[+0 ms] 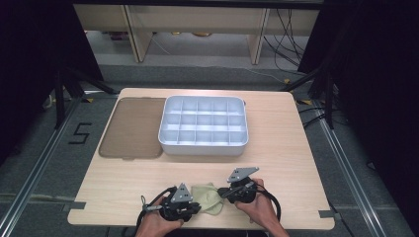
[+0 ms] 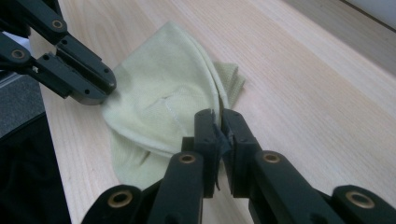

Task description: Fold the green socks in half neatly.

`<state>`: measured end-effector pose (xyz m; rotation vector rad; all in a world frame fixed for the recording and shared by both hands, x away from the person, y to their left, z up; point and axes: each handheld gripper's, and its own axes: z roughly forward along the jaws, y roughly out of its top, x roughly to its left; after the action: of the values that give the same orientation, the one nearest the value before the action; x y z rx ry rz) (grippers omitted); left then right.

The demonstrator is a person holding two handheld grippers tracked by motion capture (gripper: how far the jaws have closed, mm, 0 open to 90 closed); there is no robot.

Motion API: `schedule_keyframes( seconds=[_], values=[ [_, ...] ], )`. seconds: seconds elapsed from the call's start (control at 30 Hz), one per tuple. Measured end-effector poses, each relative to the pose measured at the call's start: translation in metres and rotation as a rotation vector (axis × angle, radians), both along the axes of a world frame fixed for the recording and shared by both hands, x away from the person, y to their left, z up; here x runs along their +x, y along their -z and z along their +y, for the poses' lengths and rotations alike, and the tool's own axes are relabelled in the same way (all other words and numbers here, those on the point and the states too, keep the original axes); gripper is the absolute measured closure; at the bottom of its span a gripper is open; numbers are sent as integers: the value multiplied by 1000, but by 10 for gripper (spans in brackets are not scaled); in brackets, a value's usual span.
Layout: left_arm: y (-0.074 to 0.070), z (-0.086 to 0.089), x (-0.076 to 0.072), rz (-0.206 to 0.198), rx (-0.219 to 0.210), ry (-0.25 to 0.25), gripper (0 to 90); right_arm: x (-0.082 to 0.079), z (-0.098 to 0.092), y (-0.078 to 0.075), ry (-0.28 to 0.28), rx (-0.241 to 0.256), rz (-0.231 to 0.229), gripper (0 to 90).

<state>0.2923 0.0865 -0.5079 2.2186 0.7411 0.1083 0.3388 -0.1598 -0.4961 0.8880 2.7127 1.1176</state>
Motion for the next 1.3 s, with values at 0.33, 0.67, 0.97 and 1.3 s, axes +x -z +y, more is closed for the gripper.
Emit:
schedule_keyframes(
  seconds=[0.33,0.67,0.97,1.3],
  values=[
    [-10,13,3,-18,-47,-82,810,-6,-3,-10,-2,37,-26,845],
    [-2,3,6,18,-33,-54,850,-3,3,-6,-14,-1,-22,856],
    [1,7,15,12,-18,-85,864,-7,4,-1,-16,-24,16,865],
    [-2,14,28,21,-32,-137,777,-15,4,0,-35,-8,15,864]
  ],
)
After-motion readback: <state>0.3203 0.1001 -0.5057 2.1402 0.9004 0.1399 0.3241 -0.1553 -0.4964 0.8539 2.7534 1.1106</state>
